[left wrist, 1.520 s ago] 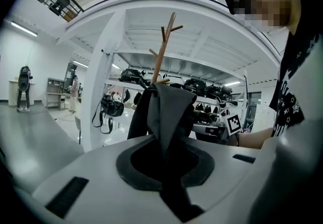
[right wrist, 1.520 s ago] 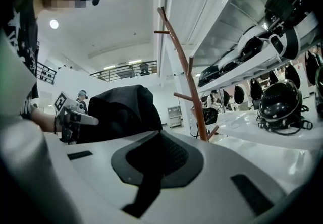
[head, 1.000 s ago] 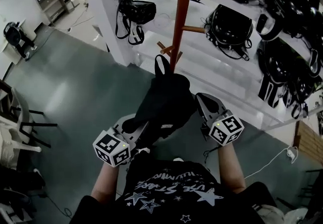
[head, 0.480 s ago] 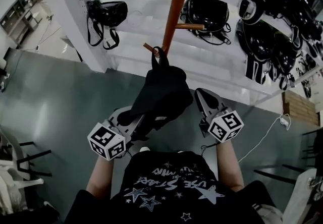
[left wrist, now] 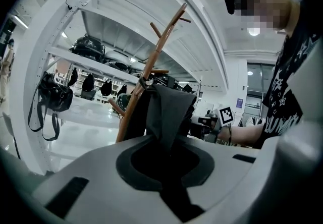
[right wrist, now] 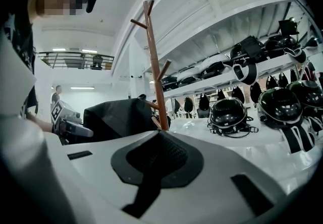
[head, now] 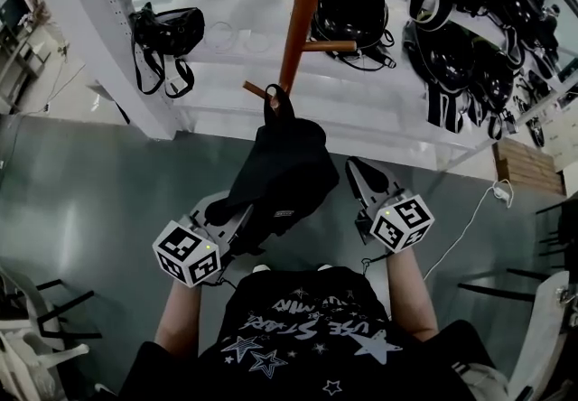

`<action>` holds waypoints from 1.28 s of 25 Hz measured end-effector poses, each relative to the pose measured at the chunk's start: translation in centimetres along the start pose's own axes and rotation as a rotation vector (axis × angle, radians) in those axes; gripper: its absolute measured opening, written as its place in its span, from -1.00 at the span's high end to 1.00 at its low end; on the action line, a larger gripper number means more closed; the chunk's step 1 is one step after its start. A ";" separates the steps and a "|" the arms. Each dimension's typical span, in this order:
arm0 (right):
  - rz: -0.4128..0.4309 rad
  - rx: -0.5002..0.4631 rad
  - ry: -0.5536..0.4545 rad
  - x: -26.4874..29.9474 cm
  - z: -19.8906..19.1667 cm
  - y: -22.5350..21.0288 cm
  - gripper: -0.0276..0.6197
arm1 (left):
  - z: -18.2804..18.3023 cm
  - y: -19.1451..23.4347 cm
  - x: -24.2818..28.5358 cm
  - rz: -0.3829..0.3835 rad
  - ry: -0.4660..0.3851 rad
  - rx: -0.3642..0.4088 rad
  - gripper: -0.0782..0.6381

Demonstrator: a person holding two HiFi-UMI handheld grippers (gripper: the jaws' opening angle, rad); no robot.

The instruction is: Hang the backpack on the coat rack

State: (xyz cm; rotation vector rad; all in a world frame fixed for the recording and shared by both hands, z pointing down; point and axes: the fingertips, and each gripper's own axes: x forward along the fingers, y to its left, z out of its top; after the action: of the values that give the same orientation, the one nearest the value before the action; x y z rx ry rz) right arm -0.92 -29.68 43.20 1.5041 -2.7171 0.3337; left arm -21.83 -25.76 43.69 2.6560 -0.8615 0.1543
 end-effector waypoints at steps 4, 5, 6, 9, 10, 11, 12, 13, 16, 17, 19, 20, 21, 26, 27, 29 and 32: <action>-0.008 -0.005 0.013 0.9 -0.3 0.4 0.88 | -0.5 1.1 0.5 -0.014 0.022 -0.005 0.64; -0.010 -0.005 0.018 1.1 -0.5 0.5 0.88 | -0.7 1.5 0.6 -0.015 0.028 -0.006 0.64; -0.011 -0.005 0.022 1.3 -0.6 0.5 0.88 | -0.9 1.8 0.8 -0.017 0.034 -0.007 0.64; -0.018 -0.006 0.034 1.7 -1.1 0.5 0.88 | -1.3 2.9 1.4 -0.021 0.054 -0.002 0.64; -0.021 -0.007 0.039 1.8 -1.2 0.3 0.88 | -1.4 3.3 1.7 -0.023 0.060 0.001 0.64; -0.024 -0.007 0.044 1.9 -1.2 0.2 0.88 | -1.4 3.6 2.0 -0.023 0.065 0.005 0.64; -0.026 -0.006 0.050 2.1 -1.3 0.0 0.88 | -1.3 4.0 2.3 -0.021 0.069 0.009 0.64; -0.026 -0.005 0.056 2.2 -1.4 -0.1 0.88 | -1.2 4.5 2.6 -0.017 0.073 0.013 0.64; -0.023 -0.007 0.074 2.5 -1.7 -0.3 0.88 | -1.1 5.8 3.4 -0.008 0.084 0.018 0.64; -0.022 -0.008 0.081 2.6 -1.8 -0.3 0.88 | -1.2 6.1 3.7 -0.005 0.090 0.018 0.64; -0.017 -0.006 0.092 2.7 -1.9 -0.4 0.88 | -1.3 6.7 4.2 0.002 0.102 0.017 0.64; -0.015 -0.005 0.096 2.7 -2.0 -0.5 0.88 | -1.4 7.0 4.4 0.005 0.106 0.016 0.64; -0.012 -0.004 0.101 2.8 -2.2 -0.5 0.88 | -1.5 7.2 4.6 0.009 0.111 0.016 0.64; 0.002 0.000 0.121 3.1 -3.0 -0.7 0.88 | -2.4 8.4 5.6 0.026 0.140 0.017 0.64; 0.004 0.001 0.125 3.1 -3.1 -0.8 0.88 | -2.5 8.5 5.8 0.029 0.146 0.015 0.64; 0.010 0.005 0.130 3.2 -3.1 -0.9 0.88 | -2.9 8.7 6.2 0.034 0.157 0.009 0.64; 0.017 0.011 0.134 3.0 -3.3 -1.2 0.88 | -3.6 8.9 6.6 0.046 0.171 -0.003 0.64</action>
State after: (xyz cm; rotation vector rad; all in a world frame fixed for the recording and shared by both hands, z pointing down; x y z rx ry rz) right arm -1.86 -32.17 46.96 1.4066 -2.6302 0.4340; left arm -21.70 -34.87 50.96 2.5760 -0.8652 0.3844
